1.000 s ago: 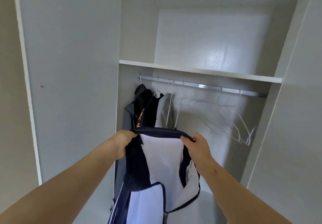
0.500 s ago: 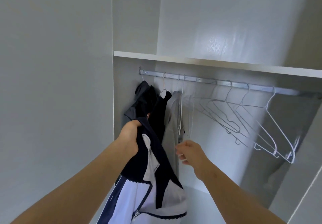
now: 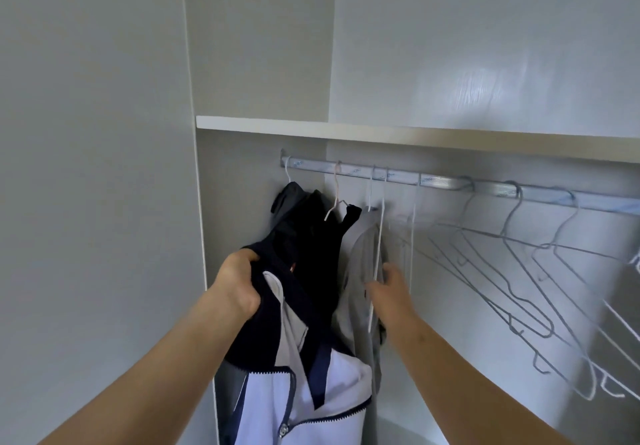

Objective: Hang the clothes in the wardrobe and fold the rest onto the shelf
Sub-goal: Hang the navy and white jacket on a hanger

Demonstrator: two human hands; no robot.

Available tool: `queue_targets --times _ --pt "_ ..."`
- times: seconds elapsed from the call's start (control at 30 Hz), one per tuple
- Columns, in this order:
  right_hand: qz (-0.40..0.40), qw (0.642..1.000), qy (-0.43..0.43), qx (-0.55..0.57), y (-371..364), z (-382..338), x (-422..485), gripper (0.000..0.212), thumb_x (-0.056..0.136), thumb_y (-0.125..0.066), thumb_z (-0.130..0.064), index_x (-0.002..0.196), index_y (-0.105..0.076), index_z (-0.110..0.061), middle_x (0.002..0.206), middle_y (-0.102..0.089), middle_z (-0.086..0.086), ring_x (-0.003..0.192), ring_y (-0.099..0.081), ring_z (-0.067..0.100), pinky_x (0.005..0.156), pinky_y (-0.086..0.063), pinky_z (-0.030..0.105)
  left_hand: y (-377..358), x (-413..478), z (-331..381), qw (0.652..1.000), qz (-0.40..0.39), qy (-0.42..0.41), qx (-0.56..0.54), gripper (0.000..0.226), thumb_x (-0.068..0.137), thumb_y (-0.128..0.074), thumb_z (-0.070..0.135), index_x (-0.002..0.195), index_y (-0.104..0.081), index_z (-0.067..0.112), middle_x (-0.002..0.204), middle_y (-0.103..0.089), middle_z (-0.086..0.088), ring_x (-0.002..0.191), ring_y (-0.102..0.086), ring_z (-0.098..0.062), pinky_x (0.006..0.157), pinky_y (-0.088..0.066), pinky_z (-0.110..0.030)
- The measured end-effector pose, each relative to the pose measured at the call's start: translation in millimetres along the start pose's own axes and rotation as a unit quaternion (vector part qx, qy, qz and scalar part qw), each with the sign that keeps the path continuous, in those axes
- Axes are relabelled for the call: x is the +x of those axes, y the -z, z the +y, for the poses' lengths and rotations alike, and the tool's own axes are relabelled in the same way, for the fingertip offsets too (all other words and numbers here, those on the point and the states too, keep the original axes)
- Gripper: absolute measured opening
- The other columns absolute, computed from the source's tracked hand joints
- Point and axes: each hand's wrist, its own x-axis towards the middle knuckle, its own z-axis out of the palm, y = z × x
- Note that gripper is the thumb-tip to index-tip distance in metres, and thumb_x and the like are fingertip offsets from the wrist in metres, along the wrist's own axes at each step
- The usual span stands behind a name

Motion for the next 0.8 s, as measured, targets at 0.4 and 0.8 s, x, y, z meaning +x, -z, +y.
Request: queue_targets --times 0.4,0.8 --pt "-0.03 0.988 -0.085 0.123 -1 0 62 0.016 0.09 -0.036 -0.001 0.09 -0.046 -0.014 0.061 -0.038 0.005 0.043 -0.032 0.013 0.034 -0.027 0.018 -37 50 -3 0.999 0.012 0.041 -0.024 0.038 0.101 -0.028 0.008 0.134 -0.041 -0.005 0.132 -0.05 -0.02 0.122 -0.048 -0.027 0.092 -0.04 -0.03" --pt "0.02 0.988 -0.045 0.146 8 -36 65 0.024 0.094 -0.038 -0.007 0.073 -0.044 -0.015 0.054 -0.03 0.001 0.04 -0.025 0.011 0.034 -0.019 0.016 -37 69 8 0.999 0.011 0.029 -0.018 0.037 0.1 -0.028 0.004 0.134 -0.038 -0.009 0.144 -0.038 -0.02 0.133 -0.037 -0.027 0.101 -0.034 -0.024"
